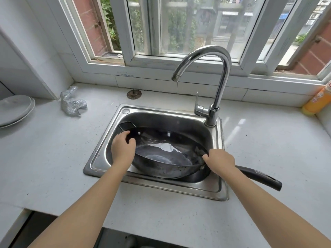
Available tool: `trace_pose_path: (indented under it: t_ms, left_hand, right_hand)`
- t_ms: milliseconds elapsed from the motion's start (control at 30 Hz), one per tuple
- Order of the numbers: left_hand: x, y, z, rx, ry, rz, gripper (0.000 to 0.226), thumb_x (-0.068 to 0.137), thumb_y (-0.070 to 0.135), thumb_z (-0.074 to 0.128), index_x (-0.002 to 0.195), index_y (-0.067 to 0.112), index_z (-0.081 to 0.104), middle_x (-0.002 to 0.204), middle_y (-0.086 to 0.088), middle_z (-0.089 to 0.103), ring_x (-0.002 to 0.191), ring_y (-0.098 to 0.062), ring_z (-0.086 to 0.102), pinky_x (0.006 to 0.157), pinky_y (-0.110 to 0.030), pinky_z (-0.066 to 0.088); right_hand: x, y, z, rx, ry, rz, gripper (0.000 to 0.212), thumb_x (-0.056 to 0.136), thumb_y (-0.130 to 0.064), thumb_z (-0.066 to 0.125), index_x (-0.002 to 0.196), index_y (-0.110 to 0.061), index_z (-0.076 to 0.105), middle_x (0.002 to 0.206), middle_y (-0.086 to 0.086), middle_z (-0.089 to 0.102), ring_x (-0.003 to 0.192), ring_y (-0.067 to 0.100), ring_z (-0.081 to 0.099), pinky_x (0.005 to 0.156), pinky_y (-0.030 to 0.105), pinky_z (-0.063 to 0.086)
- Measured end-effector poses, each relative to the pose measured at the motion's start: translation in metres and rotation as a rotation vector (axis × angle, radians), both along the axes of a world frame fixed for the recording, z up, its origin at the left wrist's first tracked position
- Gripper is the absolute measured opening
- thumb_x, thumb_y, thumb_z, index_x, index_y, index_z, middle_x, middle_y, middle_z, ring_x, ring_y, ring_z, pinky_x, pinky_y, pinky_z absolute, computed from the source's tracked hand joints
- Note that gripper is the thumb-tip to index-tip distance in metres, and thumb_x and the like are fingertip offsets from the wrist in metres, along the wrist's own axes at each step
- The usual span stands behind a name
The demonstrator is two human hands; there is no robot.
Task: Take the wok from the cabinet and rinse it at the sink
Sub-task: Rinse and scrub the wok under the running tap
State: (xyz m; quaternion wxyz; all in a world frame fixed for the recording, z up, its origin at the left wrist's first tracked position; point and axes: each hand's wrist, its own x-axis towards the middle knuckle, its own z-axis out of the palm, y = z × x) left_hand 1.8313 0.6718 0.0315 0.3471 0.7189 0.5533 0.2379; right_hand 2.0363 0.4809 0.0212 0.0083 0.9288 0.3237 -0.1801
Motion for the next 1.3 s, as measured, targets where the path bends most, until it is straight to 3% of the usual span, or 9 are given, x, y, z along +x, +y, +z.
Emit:
trace_pose_path:
  t_ms: [100,267,433,700,867,967,1067,1167,1300]
  left_hand:
    - [0.005,-0.005,0.006,0.109,0.016,-0.159,0.040,0.090,0.014,0.048,0.130,0.014,0.054,0.133,-0.006,0.054,0.127,-0.024,0.045,0.107,-0.044,0.036]
    - [0.008,-0.013,0.007,0.175,0.116,-0.409,0.035,0.090,0.021,0.049,0.124,0.020,0.061,0.118,0.002,0.065,0.114,-0.019,0.054,0.100,-0.035,0.041]
    - [0.002,-0.013,-0.002,0.257,0.207,-0.404,0.034,0.094,0.031,0.039,0.104,0.023,0.071,0.072,-0.001,0.070,0.076,-0.021,0.062,0.076,-0.031,0.042]
    - [0.001,-0.017,-0.001,0.272,0.169,-0.378,0.072,0.075,0.052,0.012,0.078,0.012,0.071,0.069,-0.009,0.070,0.068,-0.023,0.061,0.069,-0.027,0.033]
    - [0.001,-0.017,-0.003,0.266,0.131,-0.350,0.068,0.077,0.050,0.013,0.083,0.021,0.074,0.067,-0.006,0.070,0.069,-0.020,0.062,0.073,-0.027,0.037]
    - [0.002,-0.018,-0.001,0.261,0.123,-0.335,0.068,0.078,0.050,0.014,0.086,0.020,0.075,0.068,-0.007,0.071,0.071,-0.020,0.062,0.076,-0.026,0.034]
    - [0.003,-0.018,0.000,0.260,0.117,-0.306,0.068,0.075,0.049,0.016,0.086,0.018,0.075,0.079,-0.001,0.072,0.081,-0.014,0.057,0.081,-0.025,0.033]
    - [0.003,-0.017,-0.002,0.246,0.127,-0.275,0.067,0.073,0.049,0.017,0.086,0.017,0.075,0.090,0.003,0.071,0.094,-0.010,0.052,0.091,-0.025,0.030]
    - [0.003,-0.019,-0.004,0.260,0.182,-0.207,0.064,0.078,0.044,0.019,0.087,0.016,0.075,0.105,0.002,0.069,0.124,-0.019,0.045,0.105,-0.033,0.024]
  right_hand:
    - [-0.001,-0.001,0.001,-0.002,-0.001,0.059,0.017,0.091,-0.022,0.037,0.084,-0.013,0.049,0.084,0.004,0.054,0.078,0.025,0.051,0.057,0.028,0.033]
    - [0.001,-0.002,0.004,-0.003,-0.021,0.130,0.019,0.092,-0.025,0.036,0.089,-0.014,0.051,0.085,0.003,0.054,0.077,0.023,0.052,0.062,0.029,0.036]
    - [0.007,0.004,0.004,0.010,-0.052,0.160,0.017,0.092,-0.022,0.036,0.091,-0.013,0.051,0.087,0.004,0.057,0.079,0.025,0.055,0.062,0.029,0.038]
    - [0.034,0.039,0.022,0.342,-0.034,0.272,0.042,0.096,-0.020,0.038,0.137,-0.017,0.044,0.133,0.003,0.055,0.119,0.025,0.053,0.091,0.040,0.048]
    - [0.057,0.077,0.035,0.514,-0.076,0.306,0.047,0.095,-0.014,0.043,0.141,-0.010,0.039,0.135,0.008,0.052,0.124,0.026,0.048,0.095,0.038,0.043]
    - [0.068,0.099,0.042,0.610,-0.132,0.212,0.053,0.093,-0.009,0.044,0.144,-0.005,0.031,0.131,0.017,0.050,0.118,0.032,0.047,0.088,0.038,0.042]
    - [0.076,0.119,0.046,0.570,-0.038,0.097,0.062,0.092,-0.012,0.046,0.147,-0.006,0.019,0.129,0.020,0.047,0.117,0.037,0.046,0.078,0.036,0.037]
    - [0.081,0.132,0.046,0.507,0.022,0.048,0.062,0.095,-0.011,0.043,0.149,-0.004,0.014,0.132,0.020,0.048,0.117,0.038,0.049,0.079,0.038,0.040]
    - [0.090,0.142,0.040,0.530,0.018,-0.031,0.037,0.095,-0.006,0.037,0.131,0.001,0.036,0.088,0.018,0.051,0.084,0.036,0.053,0.063,0.035,0.033]
